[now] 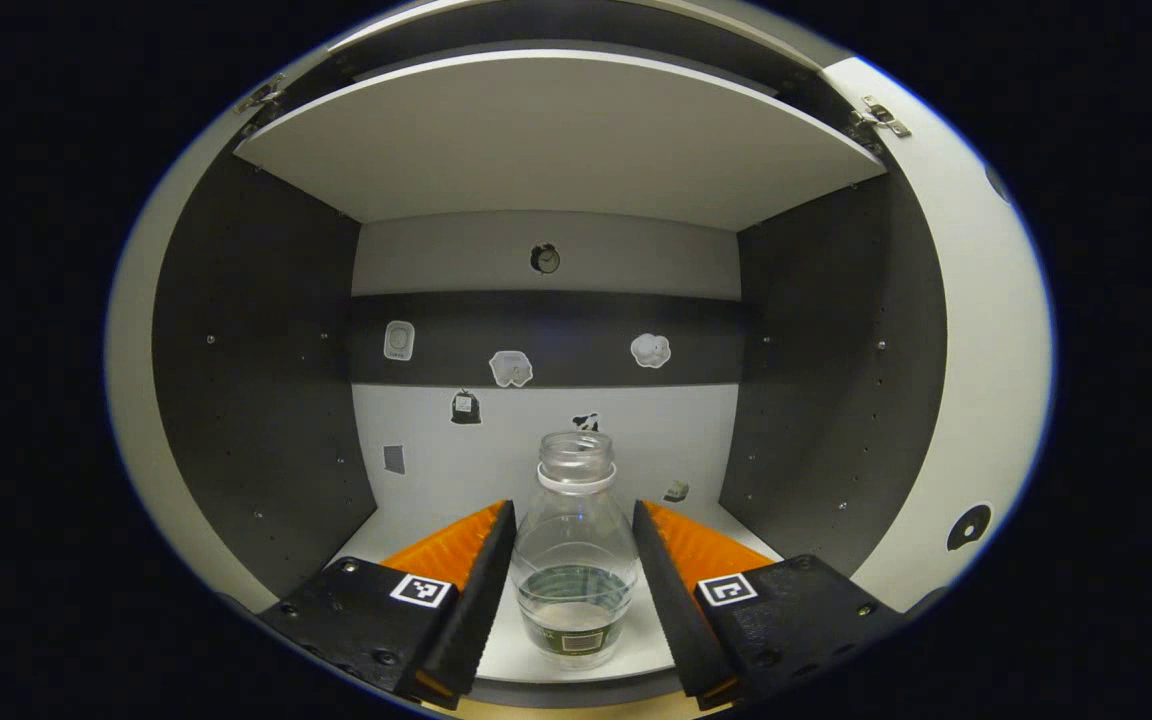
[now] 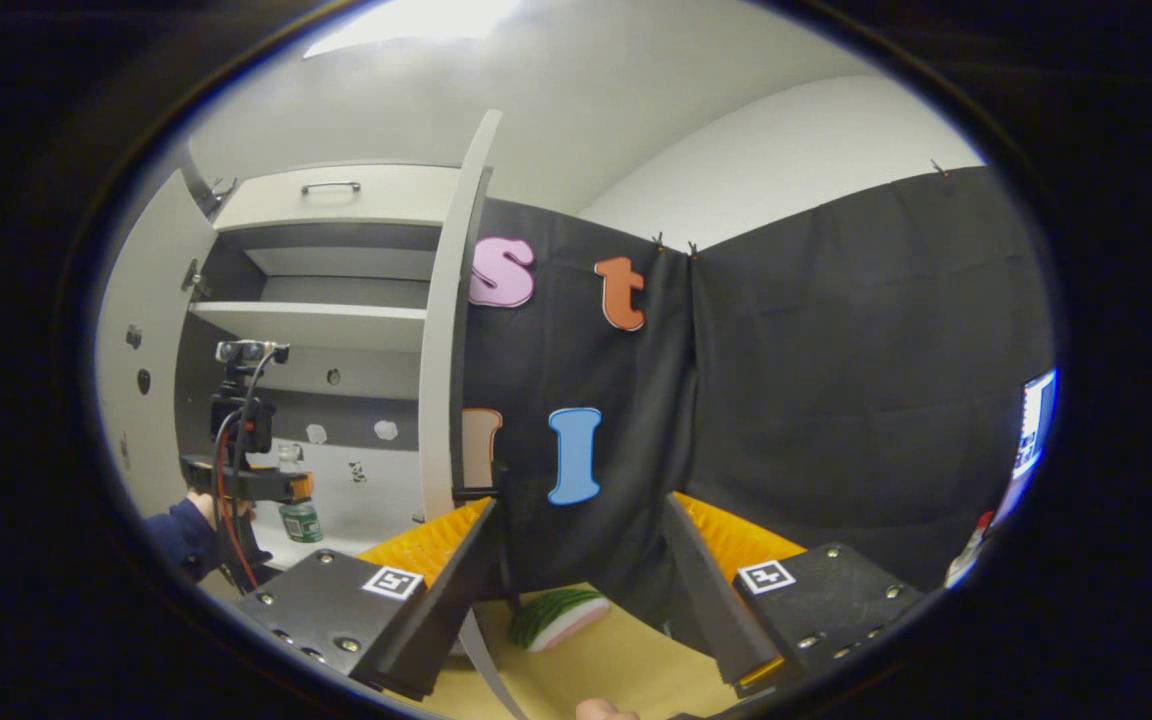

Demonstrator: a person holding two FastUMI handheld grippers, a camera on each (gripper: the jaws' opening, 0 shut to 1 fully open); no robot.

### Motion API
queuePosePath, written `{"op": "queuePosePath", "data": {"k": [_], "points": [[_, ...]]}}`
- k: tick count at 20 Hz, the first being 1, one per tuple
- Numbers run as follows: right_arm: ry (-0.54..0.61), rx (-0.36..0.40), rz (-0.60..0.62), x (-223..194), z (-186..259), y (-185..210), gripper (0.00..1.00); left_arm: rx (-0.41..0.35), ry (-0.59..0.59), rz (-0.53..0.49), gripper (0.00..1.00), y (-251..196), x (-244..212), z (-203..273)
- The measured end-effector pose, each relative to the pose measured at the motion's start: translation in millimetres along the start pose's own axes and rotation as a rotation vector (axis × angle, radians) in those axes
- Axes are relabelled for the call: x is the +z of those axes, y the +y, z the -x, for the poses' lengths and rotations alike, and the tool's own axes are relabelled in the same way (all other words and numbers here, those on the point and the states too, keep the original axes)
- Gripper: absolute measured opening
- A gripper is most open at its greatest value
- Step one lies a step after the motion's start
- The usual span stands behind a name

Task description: Grasp the bottle in the cabinet with the left hand and place it on the coaster, then close the right door with the right hand and the left door with the left hand.

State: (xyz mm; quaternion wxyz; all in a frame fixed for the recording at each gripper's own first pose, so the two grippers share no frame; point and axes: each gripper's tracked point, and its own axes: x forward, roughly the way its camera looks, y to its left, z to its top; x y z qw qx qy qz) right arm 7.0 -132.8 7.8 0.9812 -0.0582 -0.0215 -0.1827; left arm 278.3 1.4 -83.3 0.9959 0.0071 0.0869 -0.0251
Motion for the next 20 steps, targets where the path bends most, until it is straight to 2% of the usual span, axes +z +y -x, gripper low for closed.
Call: {"op": "queuePosePath", "data": {"k": [6, 12, 20], "points": [[-0.026, 0.016, -0.021, 11, 4, -3, 0.96, -0.079, 0.011, 0.046, 0.74, -7, 1, 23], [-0.011, 0.030, -0.029, 9, 14, -13, 0.96, -0.179, 0.001, 0.087, 0.73, -20, 4, 74], [-0.001, 0.087, -0.020, 12, 35, -12, 0.99, -0.236, 0.057, 0.070, 0.73, -19, -50, 142]]}}
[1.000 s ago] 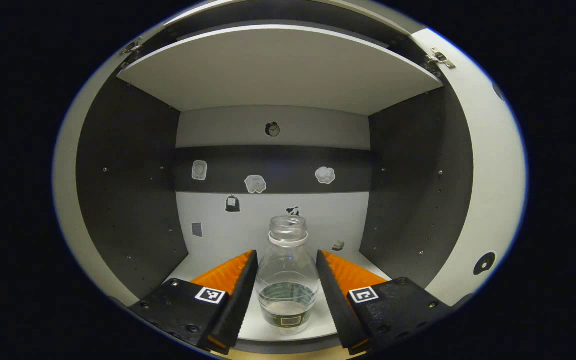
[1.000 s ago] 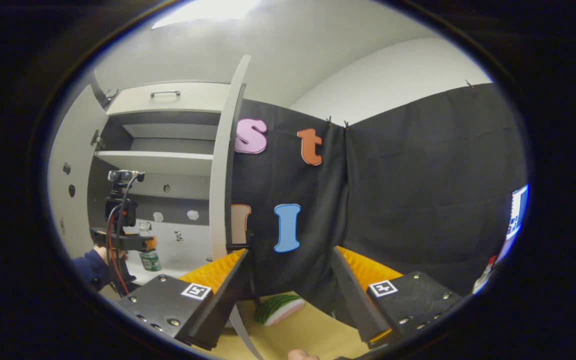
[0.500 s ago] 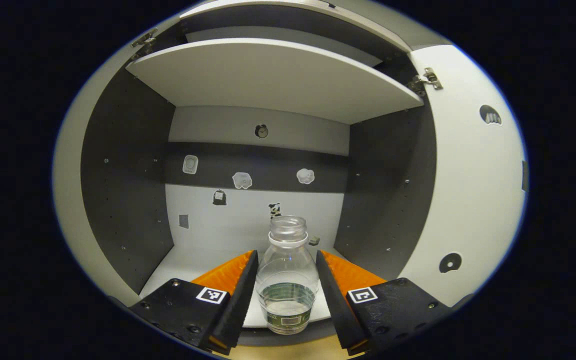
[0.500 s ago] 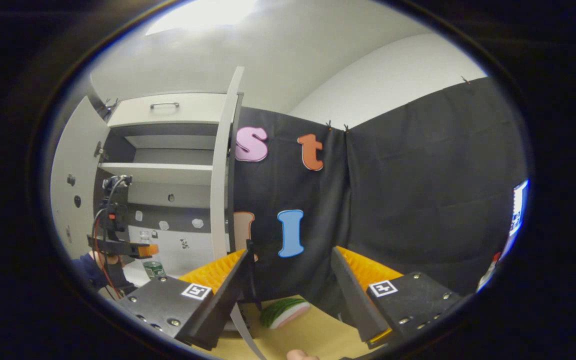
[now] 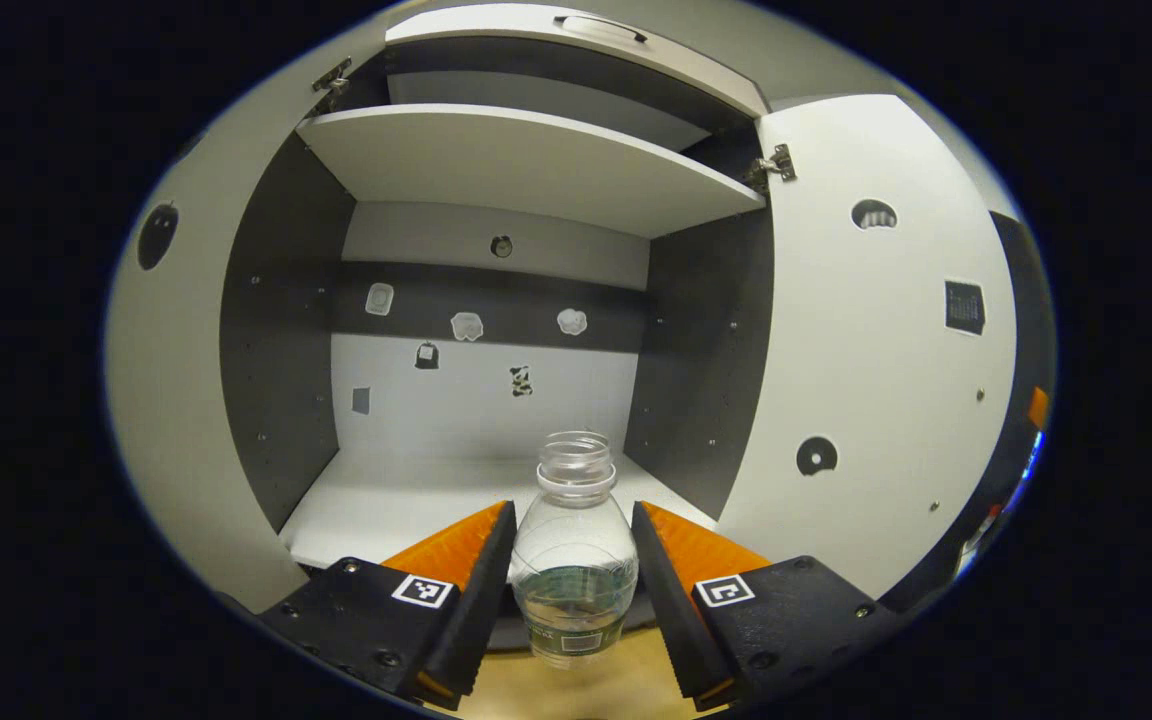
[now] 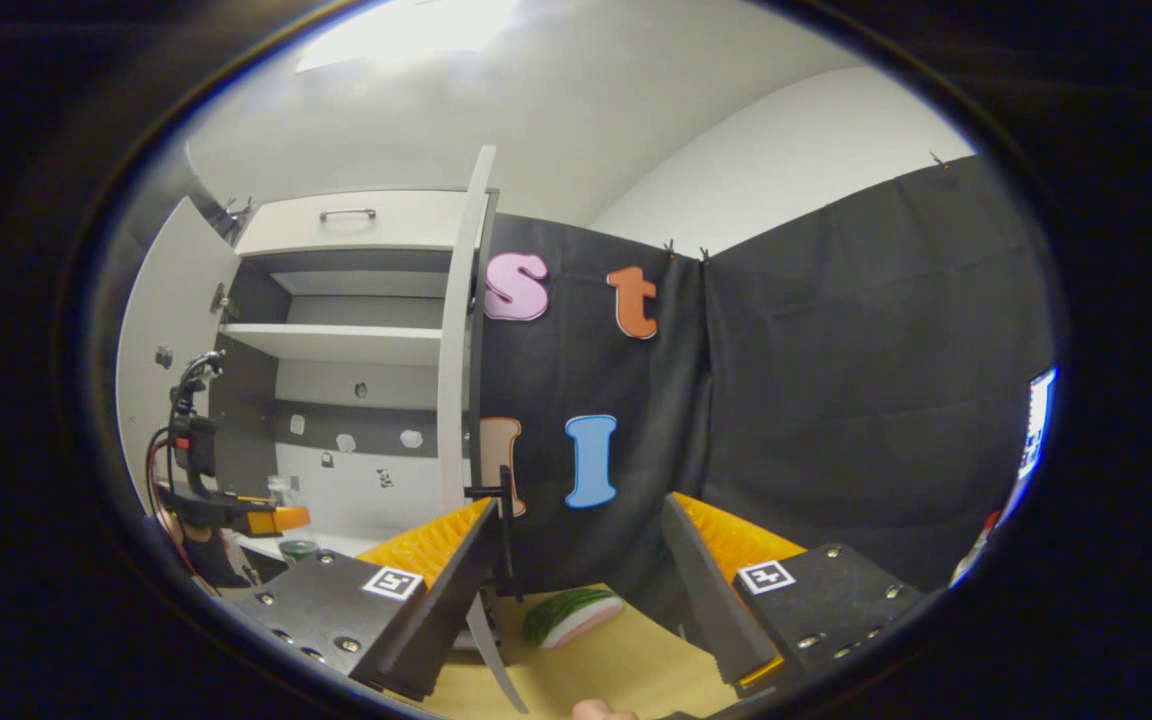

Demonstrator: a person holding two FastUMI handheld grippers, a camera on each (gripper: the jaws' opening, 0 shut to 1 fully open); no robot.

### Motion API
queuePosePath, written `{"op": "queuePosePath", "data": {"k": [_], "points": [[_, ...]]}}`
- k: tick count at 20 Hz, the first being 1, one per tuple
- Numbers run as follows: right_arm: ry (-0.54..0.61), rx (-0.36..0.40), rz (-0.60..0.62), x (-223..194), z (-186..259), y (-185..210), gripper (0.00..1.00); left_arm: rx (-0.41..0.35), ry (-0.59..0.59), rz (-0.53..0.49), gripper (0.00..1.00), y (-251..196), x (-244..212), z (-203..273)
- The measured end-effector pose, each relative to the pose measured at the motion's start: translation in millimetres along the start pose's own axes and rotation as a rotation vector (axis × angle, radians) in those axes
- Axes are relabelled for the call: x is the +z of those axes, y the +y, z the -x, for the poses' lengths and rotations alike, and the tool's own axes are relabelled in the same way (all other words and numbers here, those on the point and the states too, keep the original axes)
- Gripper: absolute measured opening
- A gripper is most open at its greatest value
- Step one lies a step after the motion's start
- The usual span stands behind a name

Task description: Grasp the bottle in the cabinet with the left hand and place it on the coaster, then close the right door with the right hand and the left door with the left hand.

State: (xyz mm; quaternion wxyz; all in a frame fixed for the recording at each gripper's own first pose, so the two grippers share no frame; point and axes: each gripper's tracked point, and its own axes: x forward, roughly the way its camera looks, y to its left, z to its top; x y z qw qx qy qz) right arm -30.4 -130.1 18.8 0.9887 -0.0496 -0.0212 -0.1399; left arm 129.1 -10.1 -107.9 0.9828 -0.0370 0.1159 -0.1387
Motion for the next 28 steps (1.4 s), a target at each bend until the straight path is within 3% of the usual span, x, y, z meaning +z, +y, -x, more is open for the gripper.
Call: {"op": "queuePosePath", "data": {"k": [6, 10, 21, 28], "points": [[0.005, 0.060, -0.004, 2, -3, 13, 0.96, -0.055, 0.067, 0.065, 0.73, -6, -63, 29], [0.013, 0.075, -0.003, -1, -8, 14, 0.96, -0.052, 0.133, 0.077, 0.74, -3, -111, 37], [0.023, 0.040, 0.032, -7, -12, -8, 0.96, -0.064, 0.346, 0.120, 0.74, -8, -238, 42], [0.034, 0.005, 0.064, -9, -9, -23, 0.96, -0.031, 0.380, 0.155, 0.75, -4, -285, 40]]}}
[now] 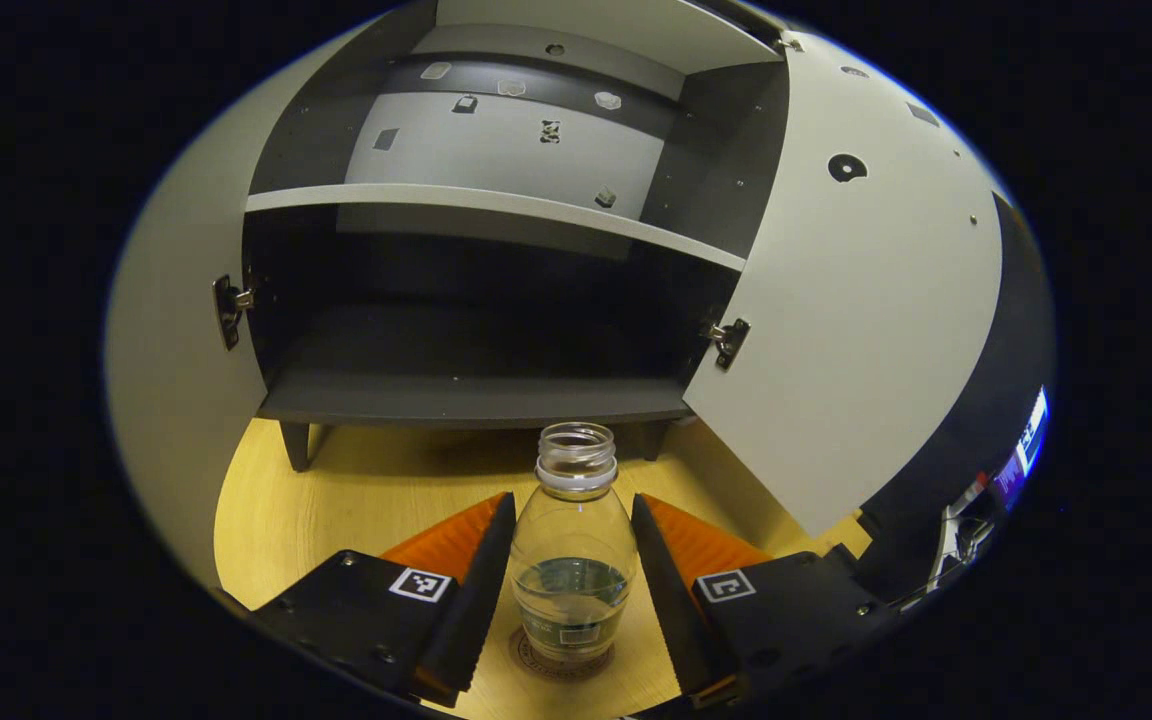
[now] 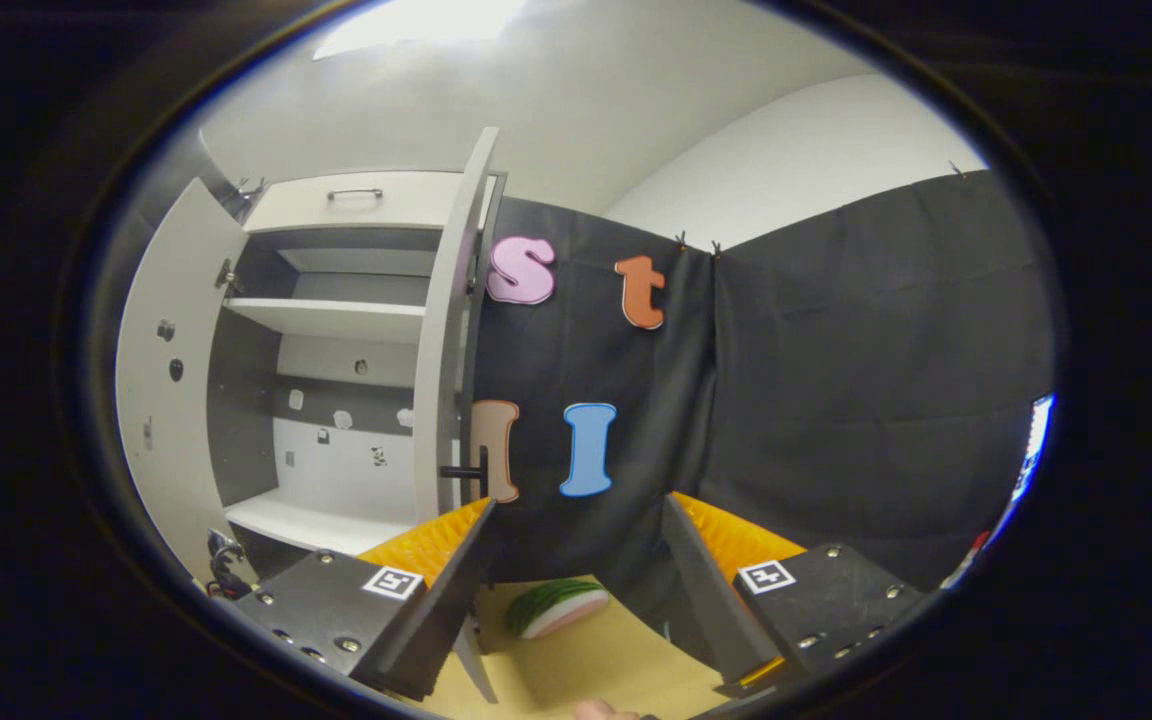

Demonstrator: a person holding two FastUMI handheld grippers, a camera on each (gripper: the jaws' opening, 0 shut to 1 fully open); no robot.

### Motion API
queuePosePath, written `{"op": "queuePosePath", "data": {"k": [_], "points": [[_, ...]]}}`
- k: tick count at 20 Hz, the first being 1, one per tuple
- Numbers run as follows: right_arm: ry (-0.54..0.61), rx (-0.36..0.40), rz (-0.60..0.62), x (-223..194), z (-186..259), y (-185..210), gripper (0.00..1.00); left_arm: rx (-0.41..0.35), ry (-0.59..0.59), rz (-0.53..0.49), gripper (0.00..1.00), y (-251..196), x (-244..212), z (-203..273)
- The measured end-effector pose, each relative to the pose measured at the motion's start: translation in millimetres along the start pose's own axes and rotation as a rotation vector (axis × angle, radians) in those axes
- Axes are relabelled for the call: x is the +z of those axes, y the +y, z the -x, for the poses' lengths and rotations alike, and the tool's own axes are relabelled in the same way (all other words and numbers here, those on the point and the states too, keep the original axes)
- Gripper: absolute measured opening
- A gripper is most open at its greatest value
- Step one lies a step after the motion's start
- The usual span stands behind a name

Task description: Grasp the bottle in the cabinet with the left hand and place it on the coaster, then close the right door with the right hand and the left door with the left hand.

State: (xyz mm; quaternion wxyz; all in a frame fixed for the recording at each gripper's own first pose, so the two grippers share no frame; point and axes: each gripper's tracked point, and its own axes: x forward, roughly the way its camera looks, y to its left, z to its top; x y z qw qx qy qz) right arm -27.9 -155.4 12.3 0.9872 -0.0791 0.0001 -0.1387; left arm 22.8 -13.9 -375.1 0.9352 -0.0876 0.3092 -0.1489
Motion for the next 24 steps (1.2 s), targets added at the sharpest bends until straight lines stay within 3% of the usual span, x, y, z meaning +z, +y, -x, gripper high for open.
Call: {"op": "queuePosePath", "data": {"k": [8, 19, 24], "points": [[-0.001, 0.008, 0.024, 0, -1, 4, 0.96, 0.016, -0.044, -0.047, 0.75, -3, -22, 4], [0.007, 0.048, 0.022, -8, -3, 20, 0.96, 0.054, -0.031, -0.014, 0.75, -6, -38, 39], [0.027, 0.048, 0.002, -15, -3, 19, 0.96, 0.052, -0.011, -0.064, 0.76, -16, -43, 42]]}}
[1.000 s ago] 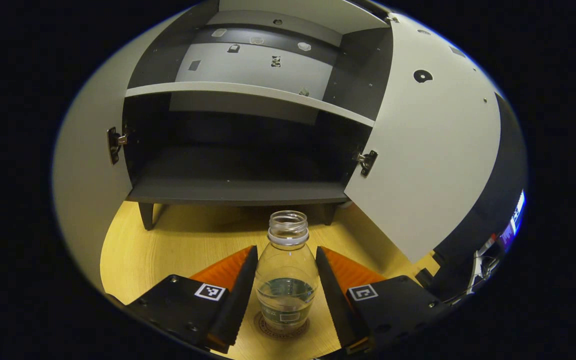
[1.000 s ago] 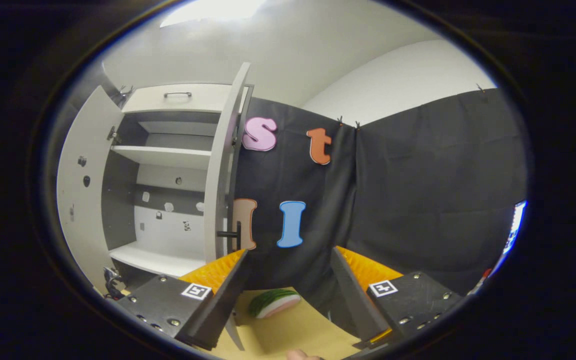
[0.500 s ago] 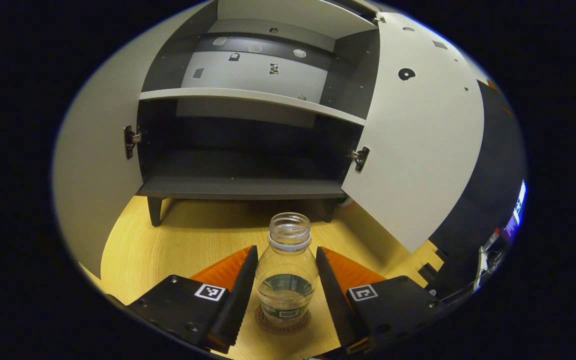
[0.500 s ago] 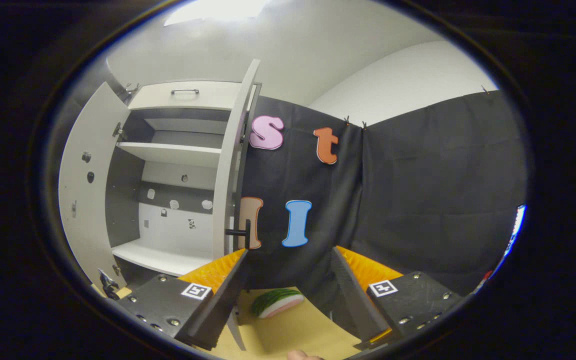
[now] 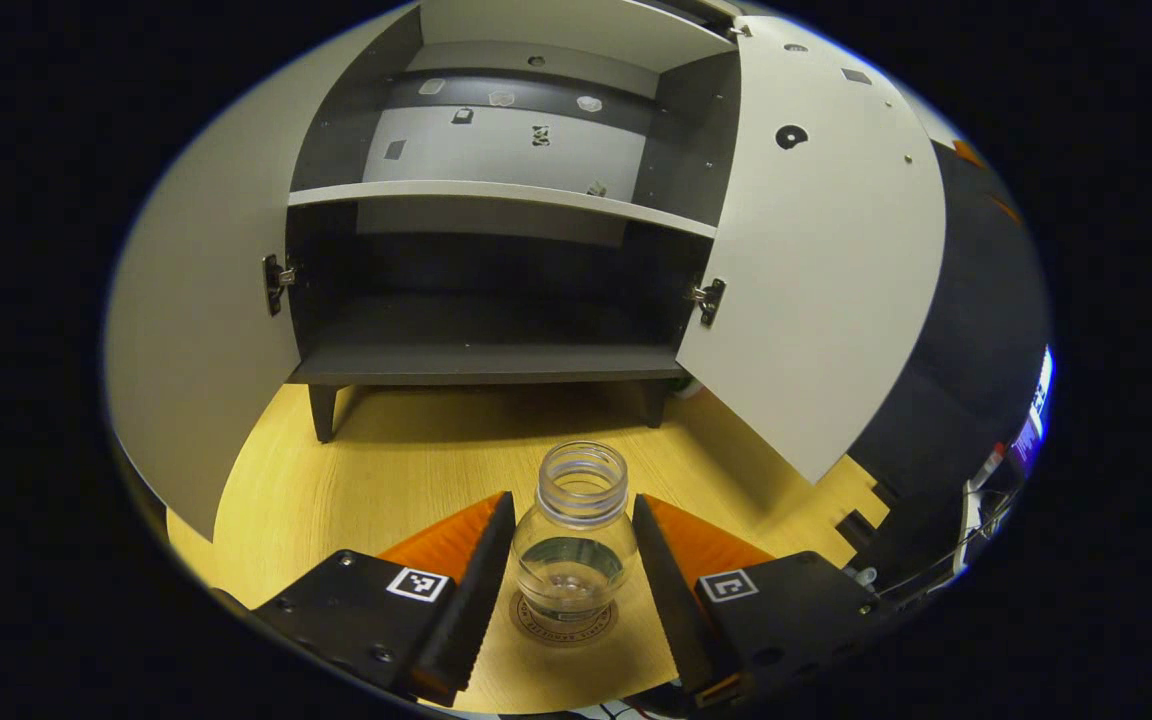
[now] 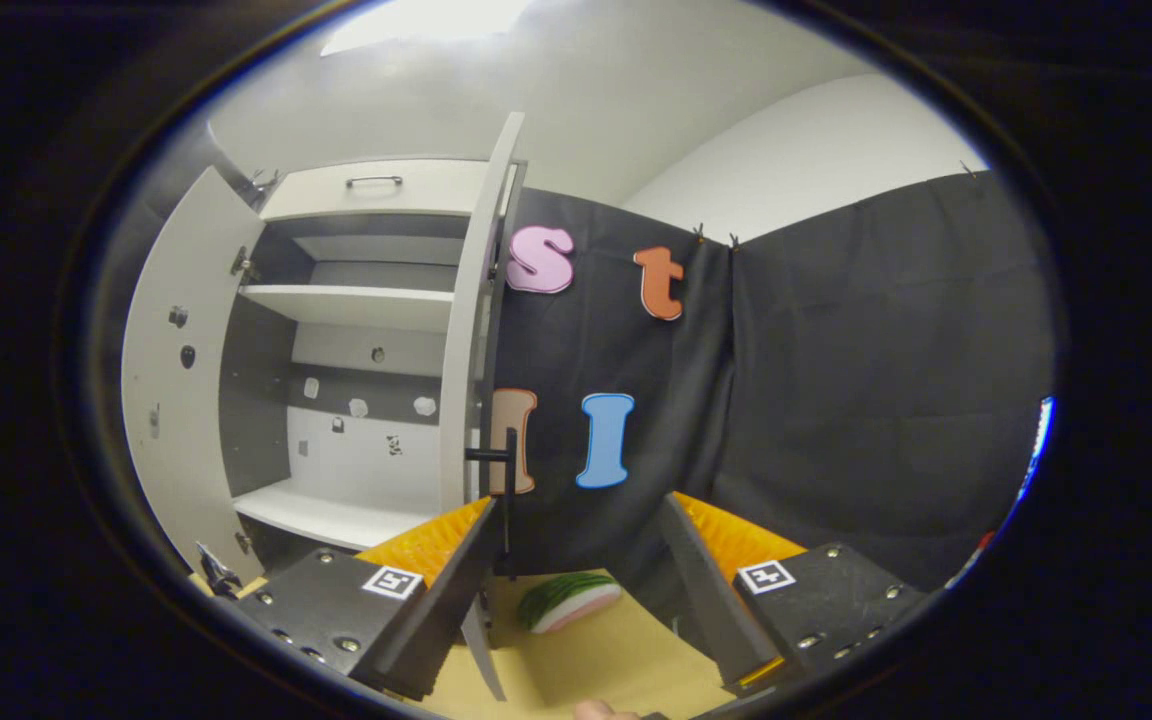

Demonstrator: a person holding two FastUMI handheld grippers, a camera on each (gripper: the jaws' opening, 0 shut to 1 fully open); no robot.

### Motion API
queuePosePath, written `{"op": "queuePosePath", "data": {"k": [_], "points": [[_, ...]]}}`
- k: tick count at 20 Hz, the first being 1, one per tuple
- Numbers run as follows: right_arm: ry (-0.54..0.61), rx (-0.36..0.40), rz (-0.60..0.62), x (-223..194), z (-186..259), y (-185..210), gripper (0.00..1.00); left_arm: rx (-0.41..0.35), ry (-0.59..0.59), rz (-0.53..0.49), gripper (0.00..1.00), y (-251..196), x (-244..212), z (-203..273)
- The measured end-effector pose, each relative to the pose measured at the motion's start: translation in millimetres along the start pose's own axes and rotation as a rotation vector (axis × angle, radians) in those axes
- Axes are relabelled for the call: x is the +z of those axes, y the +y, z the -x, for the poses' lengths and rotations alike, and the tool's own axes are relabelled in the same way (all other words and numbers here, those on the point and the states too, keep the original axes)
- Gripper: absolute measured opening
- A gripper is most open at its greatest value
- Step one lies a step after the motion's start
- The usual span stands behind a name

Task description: Grasp the bottle in the cabinet with the left hand and place it on the coaster, then close the right door with the right hand and the left door with the left hand.

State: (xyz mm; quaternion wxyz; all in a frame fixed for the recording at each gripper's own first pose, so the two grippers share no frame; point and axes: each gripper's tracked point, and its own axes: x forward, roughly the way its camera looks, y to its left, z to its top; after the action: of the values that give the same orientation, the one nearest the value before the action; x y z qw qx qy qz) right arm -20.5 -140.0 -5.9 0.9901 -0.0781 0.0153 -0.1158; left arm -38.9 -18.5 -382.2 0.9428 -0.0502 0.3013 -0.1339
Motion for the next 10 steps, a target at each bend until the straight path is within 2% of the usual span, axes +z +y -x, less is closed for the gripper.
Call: {"op": "queuePosePath", "data": {"k": [3, 4, 5, 8, 9, 10], "points": [[-0.005, -0.007, -0.001, 2, 1, -3, 0.99, -0.006, 0.008, -0.007, 0.76, -4, 1, -1], [-0.007, -0.009, -0.001, 2, 2, -5, 0.99, -0.008, 0.009, -0.005, 0.81, -6, 1, -1], [-0.009, -0.012, -0.001, 3, 2, -7, 0.96, -0.014, 0.007, 0.000, 0.77, -8, 2, -2], [-0.006, -0.014, -0.007, 2, 3, -8, 0.96, -0.032, -0.001, 0.005, 0.82, -16, 8, -2], [-0.005, -0.013, -0.009, 2, 3, -8, 0.99, -0.033, -0.006, -0.001, 0.87, -18, 12, -1], [-0.005, -0.013, -0.010, 2, 2, -8, 0.99, -0.034, -0.011, -0.009, 0.81, -20, 14, 0]]}}
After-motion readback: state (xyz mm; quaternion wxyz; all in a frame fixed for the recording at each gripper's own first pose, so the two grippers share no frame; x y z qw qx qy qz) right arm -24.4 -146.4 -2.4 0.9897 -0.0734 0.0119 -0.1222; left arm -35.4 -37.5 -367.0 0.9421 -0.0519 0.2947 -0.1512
